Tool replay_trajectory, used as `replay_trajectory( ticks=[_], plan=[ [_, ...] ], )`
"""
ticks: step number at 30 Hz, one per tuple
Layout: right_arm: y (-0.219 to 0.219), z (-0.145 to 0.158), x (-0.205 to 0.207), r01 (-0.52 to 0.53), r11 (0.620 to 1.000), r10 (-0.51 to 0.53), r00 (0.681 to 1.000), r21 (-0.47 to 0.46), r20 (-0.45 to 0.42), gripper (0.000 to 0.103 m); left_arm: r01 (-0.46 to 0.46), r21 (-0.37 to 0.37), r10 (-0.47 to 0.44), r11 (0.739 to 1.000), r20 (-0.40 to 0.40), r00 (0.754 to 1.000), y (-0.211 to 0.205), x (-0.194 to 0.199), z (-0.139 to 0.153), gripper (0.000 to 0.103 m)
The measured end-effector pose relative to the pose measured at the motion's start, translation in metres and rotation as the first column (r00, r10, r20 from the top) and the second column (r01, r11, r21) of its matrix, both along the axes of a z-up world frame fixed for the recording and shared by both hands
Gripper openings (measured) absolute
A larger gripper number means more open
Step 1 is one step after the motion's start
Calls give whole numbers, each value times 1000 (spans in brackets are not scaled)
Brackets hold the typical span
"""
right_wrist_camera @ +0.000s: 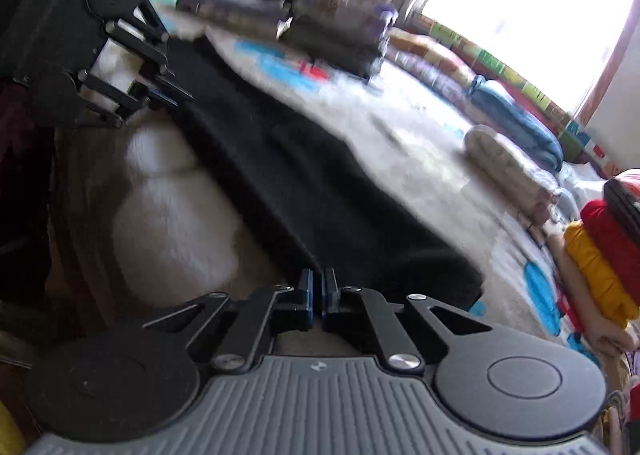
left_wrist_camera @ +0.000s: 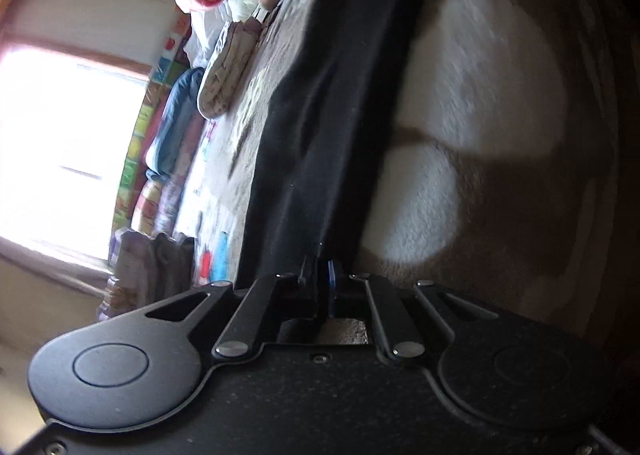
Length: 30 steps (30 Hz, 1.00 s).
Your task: Fold clothes
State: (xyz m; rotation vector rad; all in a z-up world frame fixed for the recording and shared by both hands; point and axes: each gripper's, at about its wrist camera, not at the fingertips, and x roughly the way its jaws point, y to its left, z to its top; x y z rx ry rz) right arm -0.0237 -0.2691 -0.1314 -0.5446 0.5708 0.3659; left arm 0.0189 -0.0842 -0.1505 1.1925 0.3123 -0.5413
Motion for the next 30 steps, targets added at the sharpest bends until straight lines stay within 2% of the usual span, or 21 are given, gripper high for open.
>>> replay_trajectory(
  ticks=[1, 2, 3, 4, 5, 7, 8, 10, 14, 15, 17, 18, 20, 21, 23, 24, 25, 26, 27, 28, 30],
  plan=[
    [0, 2, -2, -1, 1000, 1, 1000, 8, 2, 8, -13, -36, 12, 999, -20, 1000, 3, 1, 7, 9],
    [-3, 6, -6, -6, 1000, 6, 1000, 31, 5, 14, -26, -71, 23, 997, -40, 999, 6, 2, 13, 20],
    [-7, 11, -11, -15, 998, 14, 1000, 63, 14, 20, -40, -107, 33, 994, -61, 998, 10, 3, 20, 36],
    [-10, 17, -17, -26, 995, 23, 999, 100, 27, 22, -54, -141, 43, 988, -82, 996, 13, 4, 27, 45],
    [-15, 22, -22, -35, 988, 30, 999, 148, 39, 23, -69, -176, 52, 982, -103, 993, 16, 6, 33, 49],
    [-25, 31, -23, -25, 964, 11, 999, 263, 53, 23, -101, -242, 67, 965, -146, 987, 23, 8, 47, 49],
    [-30, 35, -21, -11, 947, -6, 999, 320, 53, 23, -139, -294, 89, 946, -178, 980, 26, 12, 53, 47],
    [-37, 37, -8, 29, 905, -48, 998, 424, 33, 23, -242, -404, 148, 882, -250, 957, 33, 24, 63, 46],
    [-35, 32, 17, 64, 826, -80, 997, 560, 4, 28, -367, -486, 237, 793, -309, 921, 47, 50, 56, 44],
    [-34, 26, 27, 88, 812, -86, 996, 577, -32, 35, -397, -504, 257, 767, -325, 910, 50, 57, 54, 44],
    [-28, 5, 48, 181, 836, -112, 981, 518, -160, 36, -454, -538, 295, 711, -358, 886, 57, 70, 51, 49],
    [-27, -1, 51, 188, 843, -116, 978, 504, -171, 36, -481, -553, 313, 680, -375, 873, 61, 76, 50, 46],
    [-26, 7, 48, 175, 841, -115, 982, 512, -147, 36, -534, -579, 345, 616, -411, 844, 68, 89, 46, 42],
    [-26, 9, 45, 166, 846, -118, 985, 507, -126, 38, -559, -590, 360, 582, -429, 828, 71, 95, 45, 42],
    [-30, 0, 48, 205, 833, -135, 976, 513, -171, 38, -606, -610, 387, 511, -466, 796, 78, 108, 41, 49],
    [-32, -2, 50, 212, 824, -135, 974, 525, -182, 38, -627, -617, 398, 475, -485, 779, 81, 115, 40, 50],
    [-32, 0, 50, 212, 826, -134, 974, 523, -182, 38, -648, -624, 409, 437, -504, 761, 85, 121, 38, 48],
    [-31, 1, 48, 207, 832, -134, 975, 514, -175, 38, -647, -642, 421, 411, -495, 760, 87, 123, 41, 43],
    [-30, 3, 43, 201, 837, -138, 977, 509, -160, 38, -624, -669, 427, 404, -465, 776, 87, 121, 45, 43],
    [-30, 4, 40, 198, 838, -142, 979, 509, -147, 38, -627, -665, 429, 405, -467, 773, 87, 124, 43, 43],
    [-31, 5, 37, 194, 835, -147, 980, 515, -131, 40, -673, -621, 437, 402, -516, 737, 88, 138, 33, 49]
  ],
)
